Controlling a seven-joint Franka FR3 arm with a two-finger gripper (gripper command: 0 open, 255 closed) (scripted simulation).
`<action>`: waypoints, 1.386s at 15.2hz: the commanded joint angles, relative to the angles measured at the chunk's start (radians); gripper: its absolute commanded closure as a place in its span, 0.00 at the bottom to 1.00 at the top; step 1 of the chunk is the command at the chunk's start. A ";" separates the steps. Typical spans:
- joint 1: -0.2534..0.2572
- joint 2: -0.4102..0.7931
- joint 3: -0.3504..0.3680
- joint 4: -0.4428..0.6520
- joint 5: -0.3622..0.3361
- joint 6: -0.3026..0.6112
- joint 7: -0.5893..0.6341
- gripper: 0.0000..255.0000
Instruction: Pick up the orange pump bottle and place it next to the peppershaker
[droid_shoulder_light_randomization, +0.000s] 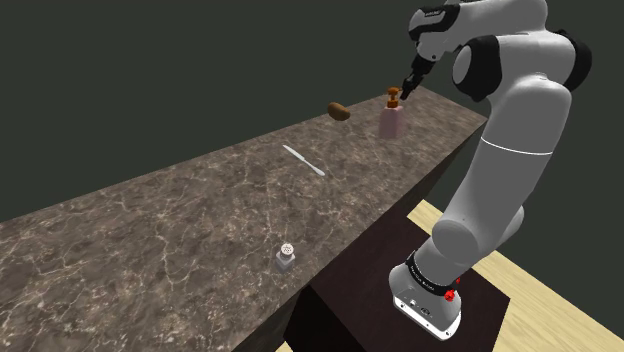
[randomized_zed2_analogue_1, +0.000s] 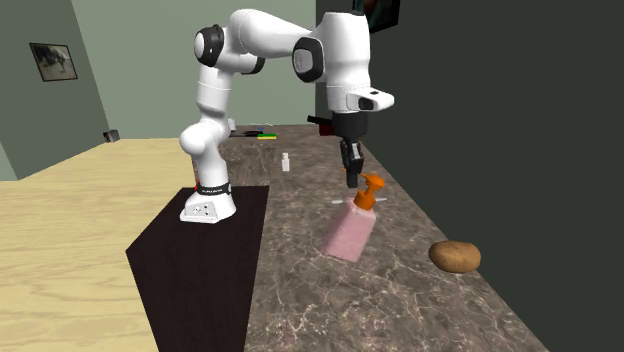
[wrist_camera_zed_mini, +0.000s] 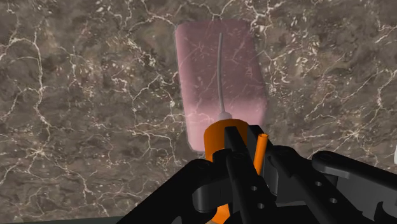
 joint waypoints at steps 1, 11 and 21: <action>-0.001 -0.006 -0.003 0.021 -0.006 -0.026 0.005 1.00; -0.020 0.000 -0.008 0.165 -0.008 -0.163 0.018 1.00; 0.139 -0.261 0.013 -0.039 -0.187 -0.147 0.191 1.00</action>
